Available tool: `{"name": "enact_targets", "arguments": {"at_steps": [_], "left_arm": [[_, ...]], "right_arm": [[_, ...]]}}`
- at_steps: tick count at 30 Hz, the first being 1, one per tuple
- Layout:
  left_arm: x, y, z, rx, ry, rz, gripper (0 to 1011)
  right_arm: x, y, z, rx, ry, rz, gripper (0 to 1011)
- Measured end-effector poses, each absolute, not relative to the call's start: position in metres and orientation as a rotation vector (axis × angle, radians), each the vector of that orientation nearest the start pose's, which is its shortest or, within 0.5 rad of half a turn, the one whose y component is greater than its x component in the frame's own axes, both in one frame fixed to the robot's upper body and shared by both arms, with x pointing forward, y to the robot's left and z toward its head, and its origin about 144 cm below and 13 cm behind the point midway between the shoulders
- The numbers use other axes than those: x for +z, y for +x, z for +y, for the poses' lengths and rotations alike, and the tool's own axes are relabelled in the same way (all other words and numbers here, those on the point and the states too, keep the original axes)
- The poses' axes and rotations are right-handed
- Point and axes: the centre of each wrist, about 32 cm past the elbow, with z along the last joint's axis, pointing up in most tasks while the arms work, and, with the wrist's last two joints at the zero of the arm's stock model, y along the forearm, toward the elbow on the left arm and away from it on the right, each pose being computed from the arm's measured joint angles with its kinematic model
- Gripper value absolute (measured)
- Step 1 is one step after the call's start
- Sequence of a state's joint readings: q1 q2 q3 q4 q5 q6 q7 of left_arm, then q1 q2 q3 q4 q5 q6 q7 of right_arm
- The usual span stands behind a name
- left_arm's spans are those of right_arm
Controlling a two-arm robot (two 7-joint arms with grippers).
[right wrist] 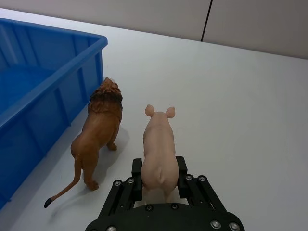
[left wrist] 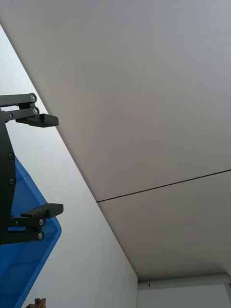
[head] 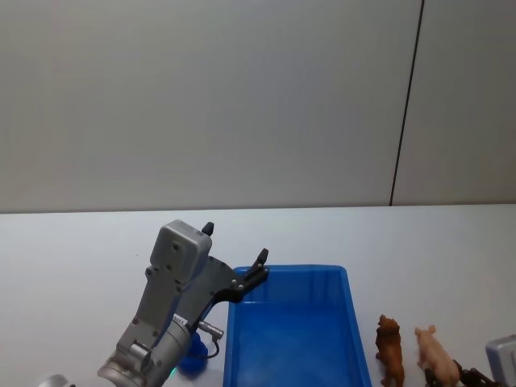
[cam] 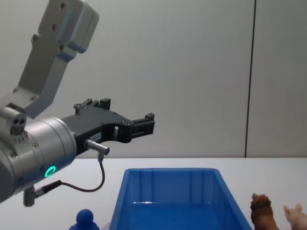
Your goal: Pick up the two dolls from the table and place them into the box.
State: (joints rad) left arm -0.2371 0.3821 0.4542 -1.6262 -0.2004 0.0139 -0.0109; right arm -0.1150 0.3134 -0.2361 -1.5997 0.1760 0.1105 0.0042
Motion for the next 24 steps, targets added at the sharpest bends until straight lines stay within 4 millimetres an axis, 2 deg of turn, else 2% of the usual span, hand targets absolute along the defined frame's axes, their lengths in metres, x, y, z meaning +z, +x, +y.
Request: {"name": "enact_targets", "arguments": {"at_steps": [11, 24], "left_arm": [[1.204, 0.492, 0.198, 1.124, 0.061, -0.268, 1002], [1.204, 0.492, 0.198, 1.124, 0.061, -0.268, 1001]], "right_arm": [[1.116, 0.411, -0.240, -1.318, -0.246, 0.014, 379], [1.148, 0.415, -0.232, -1.252, -0.102, -0.085, 379]]}}
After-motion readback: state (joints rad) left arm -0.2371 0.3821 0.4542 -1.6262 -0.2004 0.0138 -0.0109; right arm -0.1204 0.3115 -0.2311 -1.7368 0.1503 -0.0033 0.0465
